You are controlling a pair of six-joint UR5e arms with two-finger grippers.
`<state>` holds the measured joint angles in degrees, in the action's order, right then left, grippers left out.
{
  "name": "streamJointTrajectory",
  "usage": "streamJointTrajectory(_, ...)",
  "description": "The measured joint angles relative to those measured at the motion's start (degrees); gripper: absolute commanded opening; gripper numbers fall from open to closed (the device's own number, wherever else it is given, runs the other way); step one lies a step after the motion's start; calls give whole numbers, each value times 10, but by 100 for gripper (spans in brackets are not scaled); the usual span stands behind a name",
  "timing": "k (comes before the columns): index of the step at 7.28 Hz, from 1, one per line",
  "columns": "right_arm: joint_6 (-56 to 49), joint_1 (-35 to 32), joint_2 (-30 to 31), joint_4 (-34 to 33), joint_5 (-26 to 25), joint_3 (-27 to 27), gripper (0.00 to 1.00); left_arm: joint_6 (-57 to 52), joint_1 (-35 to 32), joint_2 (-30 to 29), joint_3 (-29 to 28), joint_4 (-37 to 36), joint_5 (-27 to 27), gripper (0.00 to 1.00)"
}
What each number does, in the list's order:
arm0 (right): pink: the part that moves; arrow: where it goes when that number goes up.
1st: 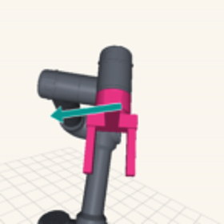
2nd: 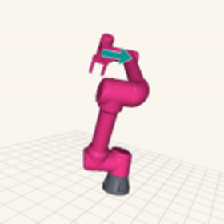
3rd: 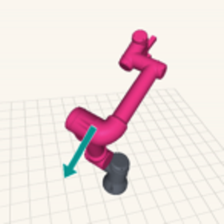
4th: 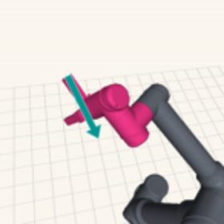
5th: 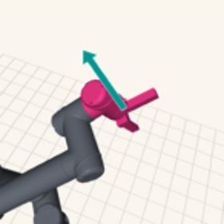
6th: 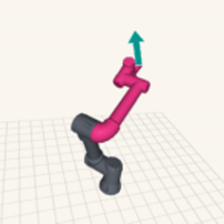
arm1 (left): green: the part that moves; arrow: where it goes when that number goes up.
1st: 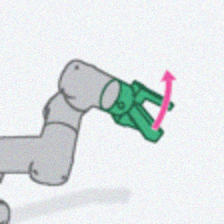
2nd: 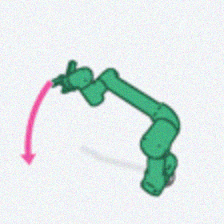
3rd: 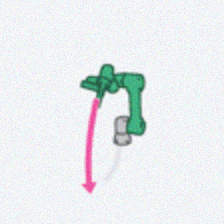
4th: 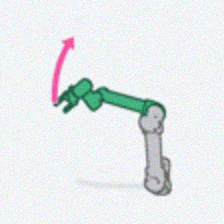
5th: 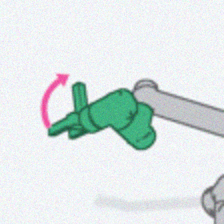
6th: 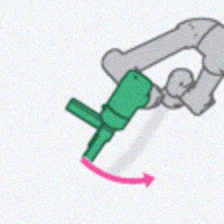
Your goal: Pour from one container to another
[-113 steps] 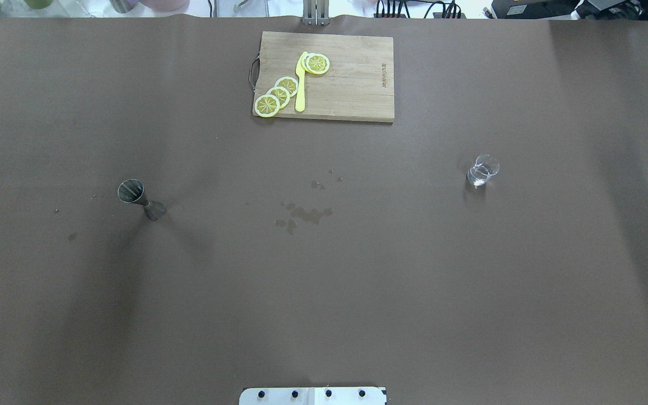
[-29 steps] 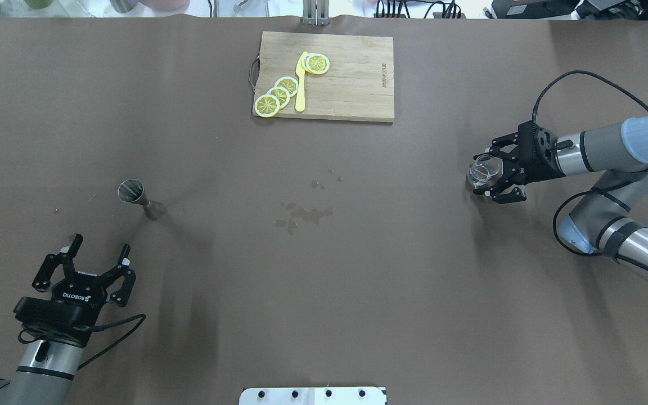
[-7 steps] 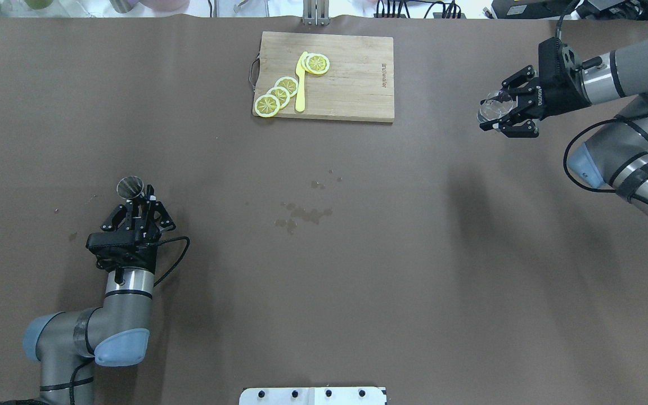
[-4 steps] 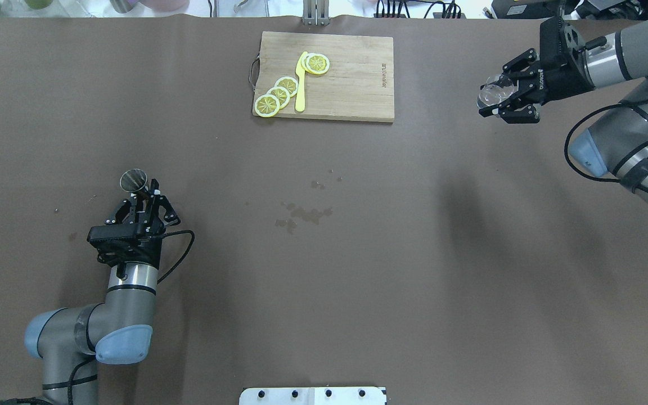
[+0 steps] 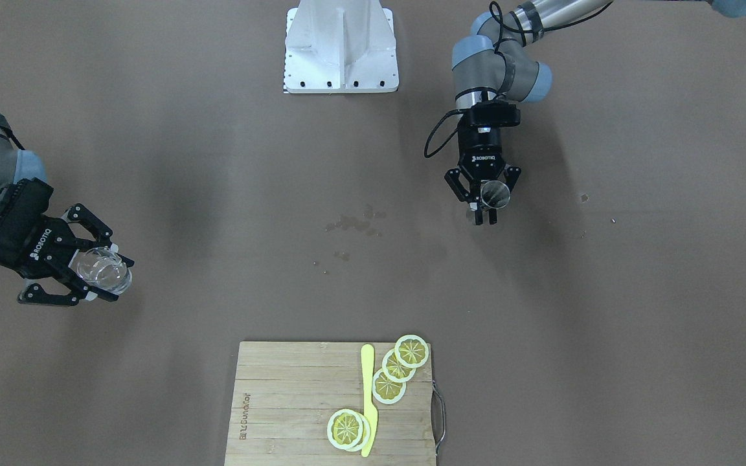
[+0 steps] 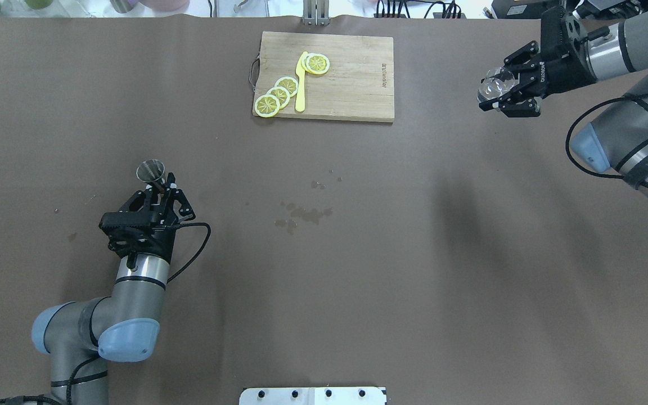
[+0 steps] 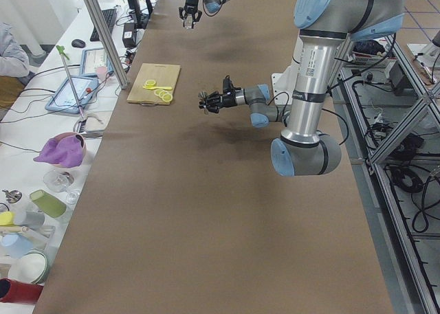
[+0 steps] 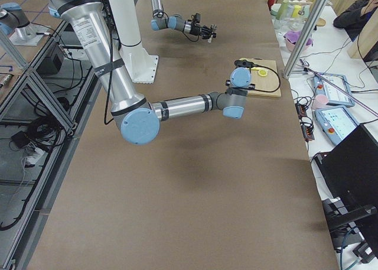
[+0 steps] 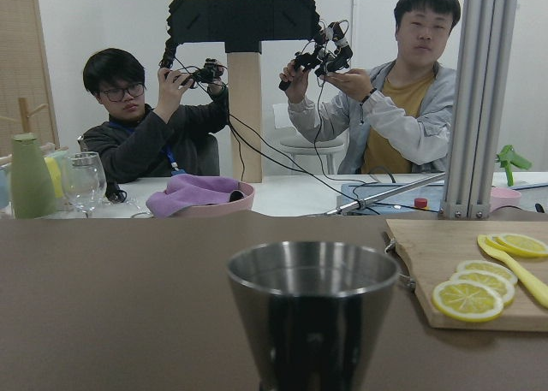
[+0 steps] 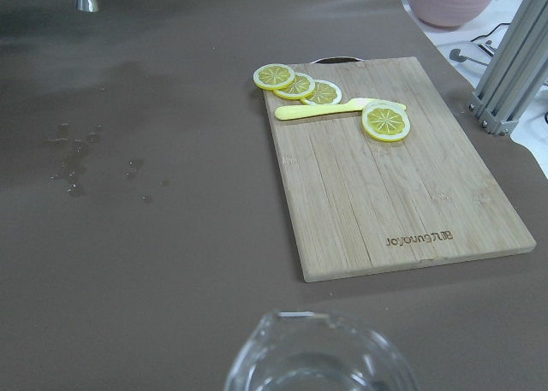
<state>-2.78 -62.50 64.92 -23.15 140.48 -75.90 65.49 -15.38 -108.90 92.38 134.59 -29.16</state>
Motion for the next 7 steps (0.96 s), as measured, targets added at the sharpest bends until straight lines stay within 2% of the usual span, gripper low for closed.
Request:
streamJointTrajectory(3,-6,4,-3,-65,-16,-46,0,-117,-22,-60,-18,31,-42,0)
streamJointTrajectory(4,-6,4,-1,-87,-18,-74,0,-166,-32,-77,-30,57,-68,0)
streamJointTrajectory(6,-7,8,7,-142,-17,-137,0,-300,-64,-103,-46,131,-159,0)
streamJointTrajectory(7,-7,12,10,-166,-16,-161,0,-345,-74,-122,-61,145,-180,0)
